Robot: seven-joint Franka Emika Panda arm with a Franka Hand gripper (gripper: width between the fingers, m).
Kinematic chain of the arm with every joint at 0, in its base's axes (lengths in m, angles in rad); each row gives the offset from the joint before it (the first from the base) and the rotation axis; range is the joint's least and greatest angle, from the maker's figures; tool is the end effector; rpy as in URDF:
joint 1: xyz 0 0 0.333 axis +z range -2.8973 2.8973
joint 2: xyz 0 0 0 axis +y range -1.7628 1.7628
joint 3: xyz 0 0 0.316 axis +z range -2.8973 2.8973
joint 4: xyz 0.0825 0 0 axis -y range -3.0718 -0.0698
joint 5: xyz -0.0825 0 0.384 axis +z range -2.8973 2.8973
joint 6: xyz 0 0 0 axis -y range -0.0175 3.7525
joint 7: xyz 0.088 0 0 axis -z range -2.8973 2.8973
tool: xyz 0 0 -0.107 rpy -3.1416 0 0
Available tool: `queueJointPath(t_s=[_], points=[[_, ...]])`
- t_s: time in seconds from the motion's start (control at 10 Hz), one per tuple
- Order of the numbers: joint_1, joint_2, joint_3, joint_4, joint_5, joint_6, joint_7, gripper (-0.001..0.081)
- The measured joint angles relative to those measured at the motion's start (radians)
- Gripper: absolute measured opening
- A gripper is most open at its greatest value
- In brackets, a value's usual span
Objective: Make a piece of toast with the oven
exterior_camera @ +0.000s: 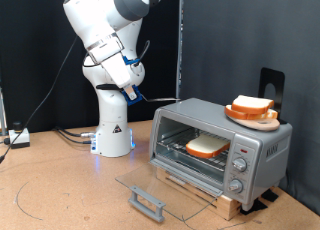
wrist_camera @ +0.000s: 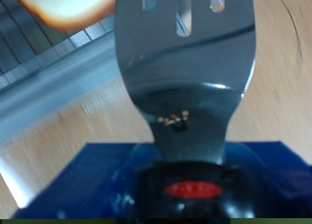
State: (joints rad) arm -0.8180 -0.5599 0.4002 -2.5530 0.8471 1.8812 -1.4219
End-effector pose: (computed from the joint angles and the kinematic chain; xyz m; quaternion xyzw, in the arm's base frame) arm 0.3719 -0.1004 0.4415 -0.9130 -0.2882 -0.2011 0.2074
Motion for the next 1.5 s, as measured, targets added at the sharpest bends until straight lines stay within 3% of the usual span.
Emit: queueJointPath(t_s=[0.2, 0.4, 1.0, 1.5], points=[[0.053, -0.007, -0.042, 0.012, 0.045, -0.21, -0.113, 0.0411], [0.093, -0.034, -0.058, 0.012, 0.06, -0.334, -0.17, 0.0411], [0.181, -0.224, -0.013, -0.066, 0.119, -0.438, -0.081, 0.0411], [0.26, -0.415, 0.065, -0.177, 0.151, -0.463, 0.013, 0.0411]])
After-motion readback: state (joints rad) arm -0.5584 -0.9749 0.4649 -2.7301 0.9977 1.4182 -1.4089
